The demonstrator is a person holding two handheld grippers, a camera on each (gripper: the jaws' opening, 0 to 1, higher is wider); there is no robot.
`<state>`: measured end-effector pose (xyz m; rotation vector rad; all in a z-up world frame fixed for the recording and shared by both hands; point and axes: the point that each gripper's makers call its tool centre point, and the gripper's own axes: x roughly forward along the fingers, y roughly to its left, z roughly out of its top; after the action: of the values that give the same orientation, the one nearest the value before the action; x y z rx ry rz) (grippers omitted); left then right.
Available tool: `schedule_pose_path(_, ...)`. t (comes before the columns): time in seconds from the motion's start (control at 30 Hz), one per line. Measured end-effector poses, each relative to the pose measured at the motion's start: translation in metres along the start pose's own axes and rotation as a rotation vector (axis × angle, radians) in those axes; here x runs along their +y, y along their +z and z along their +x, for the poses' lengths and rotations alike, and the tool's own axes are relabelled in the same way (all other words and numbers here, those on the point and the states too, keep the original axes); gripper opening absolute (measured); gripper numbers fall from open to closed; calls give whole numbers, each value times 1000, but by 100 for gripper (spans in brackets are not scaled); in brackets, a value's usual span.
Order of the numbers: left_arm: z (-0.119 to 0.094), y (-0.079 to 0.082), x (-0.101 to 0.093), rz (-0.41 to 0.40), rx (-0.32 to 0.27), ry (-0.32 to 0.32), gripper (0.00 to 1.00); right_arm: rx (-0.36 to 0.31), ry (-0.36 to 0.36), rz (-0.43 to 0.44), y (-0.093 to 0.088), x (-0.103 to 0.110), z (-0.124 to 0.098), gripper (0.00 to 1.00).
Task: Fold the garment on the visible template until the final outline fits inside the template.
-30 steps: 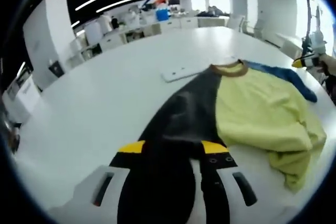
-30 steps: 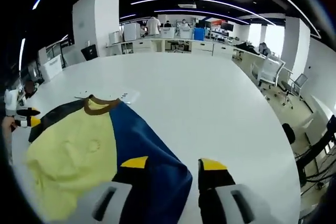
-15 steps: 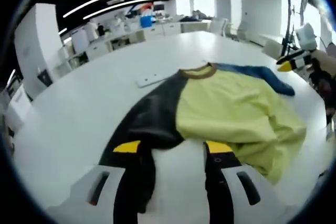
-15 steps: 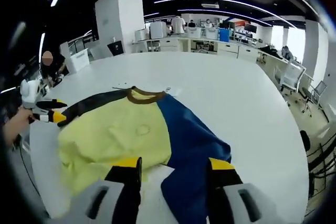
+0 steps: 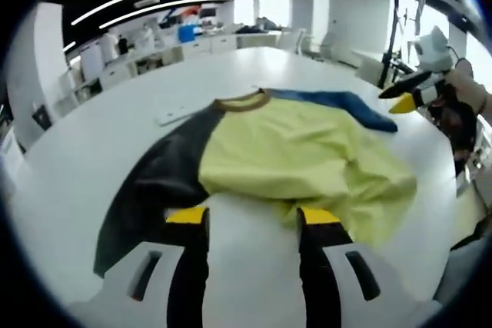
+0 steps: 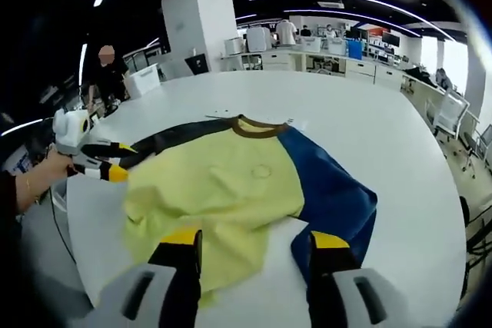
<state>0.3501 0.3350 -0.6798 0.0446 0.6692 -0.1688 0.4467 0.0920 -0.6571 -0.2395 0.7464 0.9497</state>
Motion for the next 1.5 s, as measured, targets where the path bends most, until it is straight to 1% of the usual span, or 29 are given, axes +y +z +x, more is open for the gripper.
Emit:
schedule_pose_path(0.07, 3, -3, -6, 10, 10, -21, 39, 12, 14, -20, -5, 2, 1, 53)
schedule_pose_path(0.13, 4, -6, -14, 25, 18, -41, 38, 27, 22, -43, -11, 12, -1, 53)
schedule_pose_path(0.27, 8, -9, -24, 36, 21, -54, 35, 58, 21, -92, -24, 17, 0, 53)
schedule_pose_path(0.33, 10, -7, -31, 45, 5, -70, 32, 70, 20, -101, -30, 19, -1, 53)
schedule_pose_path(0.37, 11, -5, -35, 52, -5, -80, 29, 74, 21, -101, -33, 20, -1, 52)
schedule_pose_path(0.5, 14, -3, -44, 88, -22, -92, 17, 75, 31, -90, -38, 22, -3, 52)
schedule_pose_path(0.6, 18, -4, -49, 101, -16, -95, 11, 74, 30, -81, -39, 23, -4, 52)
schedule_pose_path(0.7, 20, -4, -50, 95, -10, -98, 0, 74, 25, -84, -40, 22, -6, 51)
schedule_pose_path(0.77, 20, -3, -53, 96, -6, -101, 0, 74, 22, -82, -40, 21, -6, 51)
schedule_pose_path(0.87, 16, 1, -55, 134, 9, -95, 0, 73, 20, -79, -41, 21, -7, 51)
schedule_pose_path(0.93, 13, 6, -57, 152, 8, -97, 0, 74, 21, -78, -42, 22, -8, 51)
schedule_pose_path(1.03, 8, 22, -59, 172, -14, -107, 0, 70, 20, -81, -41, 23, -8, 51)
schedule_pose_path(1.13, 8, 36, -61, 182, -17, -121, 0, 68, 20, -84, -41, 24, -8, 51)
schedule_pose_path(1.2, 8, 48, -62, 218, -31, -128, 0, 64, 19, -84, -39, 24, -8, 51)
schedule_pose_path(1.3, 11, 62, -62, 227, -35, -124, 0, 53, 20, -85, -36, 25, -10, 51)
schedule_pose_path(1.33, 13, 68, -63, 224, -49, -127, 0, 51, 21, -87, -35, 26, -11, 51)
schedule_pose_path(1.4, 17, 76, -65, 218, -60, -133, 0, 29, 20, -100, -30, 28, -14, 51)
schedule_pose_path(1.5, 25, 86, -67, 217, -70, -139, 0, 20, 21, -113, -26, 30, -15, 52)
